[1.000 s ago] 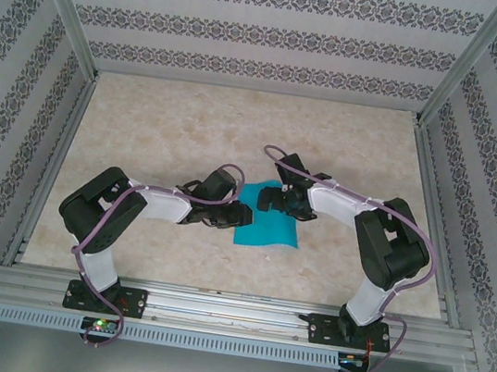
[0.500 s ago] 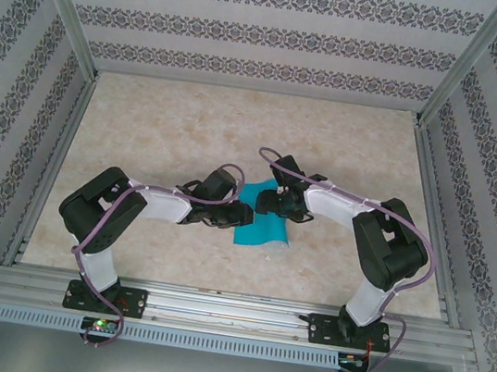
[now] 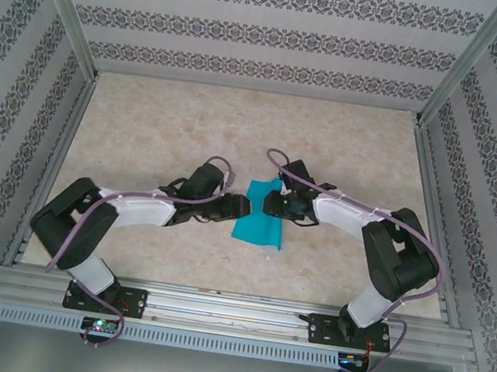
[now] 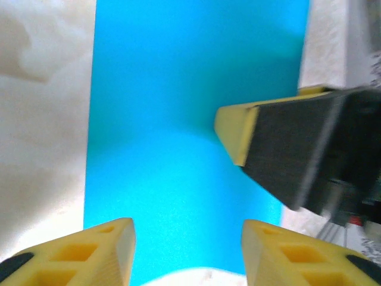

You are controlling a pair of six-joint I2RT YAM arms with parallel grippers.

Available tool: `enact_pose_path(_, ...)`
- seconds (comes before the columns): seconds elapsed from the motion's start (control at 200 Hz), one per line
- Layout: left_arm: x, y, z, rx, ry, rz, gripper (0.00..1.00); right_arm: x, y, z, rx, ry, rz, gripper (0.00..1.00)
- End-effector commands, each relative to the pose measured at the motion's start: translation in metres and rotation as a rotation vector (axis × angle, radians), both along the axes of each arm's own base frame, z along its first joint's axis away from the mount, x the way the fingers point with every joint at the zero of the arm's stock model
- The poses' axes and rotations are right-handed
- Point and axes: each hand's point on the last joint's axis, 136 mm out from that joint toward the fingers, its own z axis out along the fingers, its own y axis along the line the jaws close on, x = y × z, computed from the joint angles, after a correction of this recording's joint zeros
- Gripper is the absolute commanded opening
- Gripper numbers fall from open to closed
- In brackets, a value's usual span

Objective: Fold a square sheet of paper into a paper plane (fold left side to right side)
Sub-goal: Pick up the square sheet of paper from the center of the table.

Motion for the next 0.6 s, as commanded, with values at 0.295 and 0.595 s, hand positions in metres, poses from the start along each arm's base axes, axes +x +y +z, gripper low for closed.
enact_pose_path(0.295,0.003,0.073,0.100,-0.128,-0.319,0.029,0.80,0.008,0.025,0.097,0.517,-0.279,0.176,0.34)
enact_pose_path(0.595,-0.021,0.084,0.188,-0.286,-0.606,-0.090,0.95,-0.022,0.033,0.188,0.723,-0.466,0.372,0.33)
